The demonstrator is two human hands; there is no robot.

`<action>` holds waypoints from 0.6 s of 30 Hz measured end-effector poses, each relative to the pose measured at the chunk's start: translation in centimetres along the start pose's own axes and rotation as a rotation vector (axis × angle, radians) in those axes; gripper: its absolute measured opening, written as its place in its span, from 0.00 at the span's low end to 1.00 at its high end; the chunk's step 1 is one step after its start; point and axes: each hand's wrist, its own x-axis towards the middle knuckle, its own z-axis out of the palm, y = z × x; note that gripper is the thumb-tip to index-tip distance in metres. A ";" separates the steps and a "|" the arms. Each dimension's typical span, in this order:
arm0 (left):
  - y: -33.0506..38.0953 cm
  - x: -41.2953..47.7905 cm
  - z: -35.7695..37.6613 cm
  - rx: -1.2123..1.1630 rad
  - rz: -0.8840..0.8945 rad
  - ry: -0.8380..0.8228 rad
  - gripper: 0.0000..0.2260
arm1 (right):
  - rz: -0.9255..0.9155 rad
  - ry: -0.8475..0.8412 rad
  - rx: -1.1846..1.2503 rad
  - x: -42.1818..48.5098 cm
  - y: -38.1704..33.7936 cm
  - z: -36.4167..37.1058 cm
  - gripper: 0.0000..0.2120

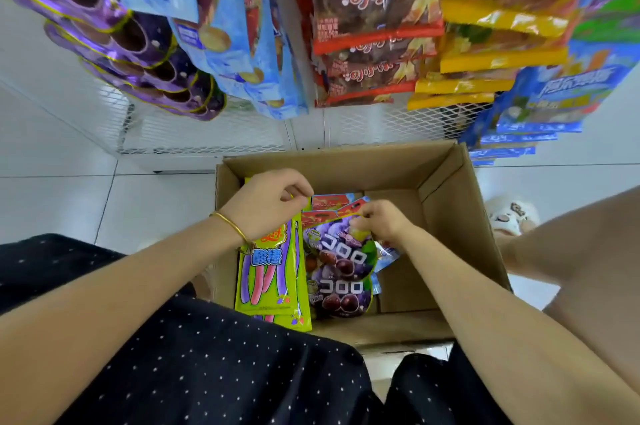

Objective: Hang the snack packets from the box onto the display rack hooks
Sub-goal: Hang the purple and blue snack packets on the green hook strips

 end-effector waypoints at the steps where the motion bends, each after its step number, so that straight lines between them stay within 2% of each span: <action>1: 0.2 0.0 0.0 0.015 0.009 -0.007 0.07 | -0.056 -0.009 0.016 -0.7 -1.5 -0.9 0.13; 6: 1.2 -0.3 -0.2 0.068 0.054 -0.029 0.18 | -0.312 -0.018 -0.064 -5.3 -9.1 -4.6 0.05; 8: 2.0 -0.6 -0.8 0.017 0.080 0.041 0.15 | -0.384 -0.001 -0.066 -7.3 -11.8 -5.2 0.05; 12: 3.1 -1.6 -3.8 -0.117 0.109 0.219 0.02 | -0.519 0.077 -0.046 -11.2 -15.8 -5.6 0.07; 15: 3.6 -3.4 -7.3 -0.252 0.113 0.262 0.03 | -0.632 0.131 -0.083 -13.6 -18.1 -5.1 0.12; 18: 4.8 -6.3 -11.8 -0.272 0.169 0.258 0.02 | -0.761 0.253 -0.189 -15.9 -21.4 -4.3 0.11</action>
